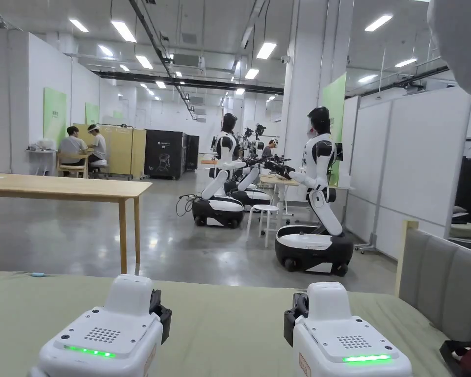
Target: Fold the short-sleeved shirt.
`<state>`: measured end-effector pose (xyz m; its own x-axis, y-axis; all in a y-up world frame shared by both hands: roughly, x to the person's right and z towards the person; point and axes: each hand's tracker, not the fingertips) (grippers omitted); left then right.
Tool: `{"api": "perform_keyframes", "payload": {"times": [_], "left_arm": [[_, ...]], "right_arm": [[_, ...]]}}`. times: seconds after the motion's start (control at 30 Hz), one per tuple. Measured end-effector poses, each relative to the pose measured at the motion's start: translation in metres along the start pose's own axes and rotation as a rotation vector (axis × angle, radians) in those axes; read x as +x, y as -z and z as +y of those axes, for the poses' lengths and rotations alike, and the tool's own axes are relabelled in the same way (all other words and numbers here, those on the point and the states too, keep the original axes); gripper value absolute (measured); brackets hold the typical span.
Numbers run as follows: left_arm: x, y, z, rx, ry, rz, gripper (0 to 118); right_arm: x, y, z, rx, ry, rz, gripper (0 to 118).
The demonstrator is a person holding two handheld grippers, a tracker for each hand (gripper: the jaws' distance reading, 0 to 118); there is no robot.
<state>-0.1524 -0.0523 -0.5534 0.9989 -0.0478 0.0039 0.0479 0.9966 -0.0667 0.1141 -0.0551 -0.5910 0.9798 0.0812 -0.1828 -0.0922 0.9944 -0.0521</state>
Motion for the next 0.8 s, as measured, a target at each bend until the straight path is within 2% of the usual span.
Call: {"api": "perform_keyframes", "payload": {"times": [0.13,0.27,0.3,0.37,0.4,0.43,0.47,0.5,0.53,0.7,0.8], "left_arm": [[0.002,-0.001,0.000,0.006,0.020,0.010,10],[-0.001,-0.002,0.000,0.006,-0.003,0.006,31],[-0.001,-0.002,0.000,0.009,-0.003,0.008,49],[0.000,-0.002,0.000,0.011,-0.004,0.016,93],[-0.001,-0.002,0.000,0.013,-0.006,0.015,102],[-0.001,-0.004,-0.001,0.023,-0.009,0.013,102],[-0.001,-0.004,-0.001,0.031,-0.010,0.018,105],[0.000,-0.005,-0.001,0.035,-0.010,0.024,114],[0.000,-0.005,-0.001,0.034,-0.010,0.023,118],[-0.002,-0.009,-0.005,0.068,-0.031,0.016,118],[-0.006,-0.011,-0.002,0.064,-0.029,0.022,118]], "right_arm": [[-0.004,0.001,-0.006,-0.014,-0.001,-0.004,20],[-0.005,0.001,-0.009,-0.019,-0.002,-0.014,47],[-0.005,0.001,-0.010,-0.018,0.003,-0.017,60],[-0.005,0.001,-0.011,-0.012,0.006,-0.018,89],[-0.006,0.001,-0.010,-0.013,0.006,-0.019,105],[-0.005,0.001,-0.010,-0.013,0.001,-0.016,110],[-0.006,0.000,-0.010,-0.010,-0.003,-0.014,114],[-0.007,-0.002,-0.009,0.002,-0.007,-0.011,118],[-0.008,-0.002,-0.008,0.010,-0.008,-0.010,118],[-0.009,-0.006,0.001,0.008,0.020,0.017,118],[-0.014,-0.004,0.007,-0.030,0.040,-0.014,118]]}}
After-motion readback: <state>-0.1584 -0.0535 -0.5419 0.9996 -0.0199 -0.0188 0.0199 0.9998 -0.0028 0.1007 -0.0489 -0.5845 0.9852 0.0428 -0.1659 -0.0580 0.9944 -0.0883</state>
